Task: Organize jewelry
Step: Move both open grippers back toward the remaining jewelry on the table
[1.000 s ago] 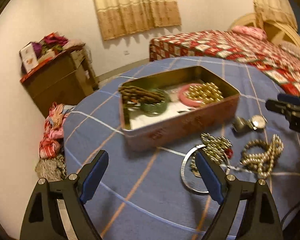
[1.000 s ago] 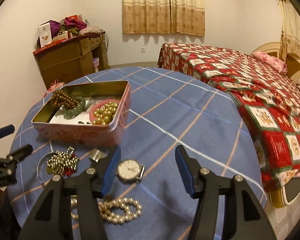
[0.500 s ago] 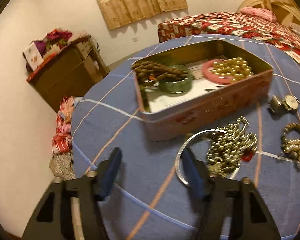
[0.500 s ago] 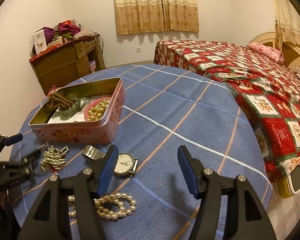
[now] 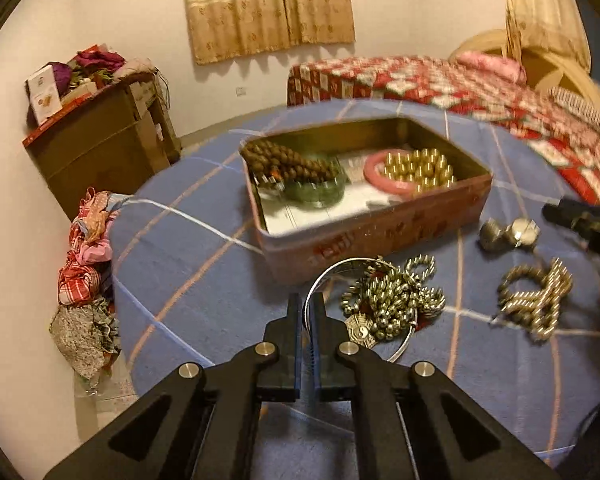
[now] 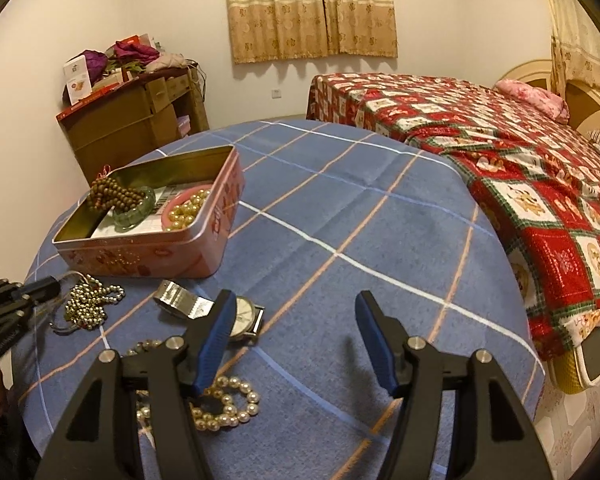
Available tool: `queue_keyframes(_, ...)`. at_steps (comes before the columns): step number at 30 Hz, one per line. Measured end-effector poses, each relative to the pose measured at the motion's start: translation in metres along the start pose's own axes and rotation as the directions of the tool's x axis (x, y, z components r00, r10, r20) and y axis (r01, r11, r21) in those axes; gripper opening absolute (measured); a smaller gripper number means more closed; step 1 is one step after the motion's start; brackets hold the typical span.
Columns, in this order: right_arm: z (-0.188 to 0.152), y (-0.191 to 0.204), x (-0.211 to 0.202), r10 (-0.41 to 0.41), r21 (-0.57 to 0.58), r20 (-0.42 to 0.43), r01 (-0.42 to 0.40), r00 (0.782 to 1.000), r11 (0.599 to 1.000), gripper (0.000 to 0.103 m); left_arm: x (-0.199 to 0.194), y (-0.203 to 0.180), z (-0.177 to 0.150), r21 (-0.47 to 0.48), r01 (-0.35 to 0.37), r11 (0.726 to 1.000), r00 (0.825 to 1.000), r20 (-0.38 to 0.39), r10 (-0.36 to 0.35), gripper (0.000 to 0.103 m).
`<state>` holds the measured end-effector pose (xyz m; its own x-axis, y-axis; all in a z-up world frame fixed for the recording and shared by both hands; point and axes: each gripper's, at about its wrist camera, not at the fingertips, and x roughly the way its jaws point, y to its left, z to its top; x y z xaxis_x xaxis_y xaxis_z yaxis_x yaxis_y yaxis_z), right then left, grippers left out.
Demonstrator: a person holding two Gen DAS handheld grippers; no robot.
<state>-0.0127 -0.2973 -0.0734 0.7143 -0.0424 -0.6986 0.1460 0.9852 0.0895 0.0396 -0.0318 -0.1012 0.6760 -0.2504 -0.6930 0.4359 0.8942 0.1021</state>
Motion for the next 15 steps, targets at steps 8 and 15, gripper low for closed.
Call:
queue_keyframes(8,0.000,0.006,0.001,0.066,-0.030,-0.022,-0.066,0.998,0.997,0.065,-0.029,0.011,0.015,-0.045,0.029,0.999,0.997,0.067,-0.026,0.002)
queue_keyframes(15,0.001,0.018,0.014,0.096,-0.092,-0.099,-0.105,0.990,0.990,0.065,-0.025,0.002,0.016,0.000,0.005,1.000,0.999,0.040,-0.005,0.002)
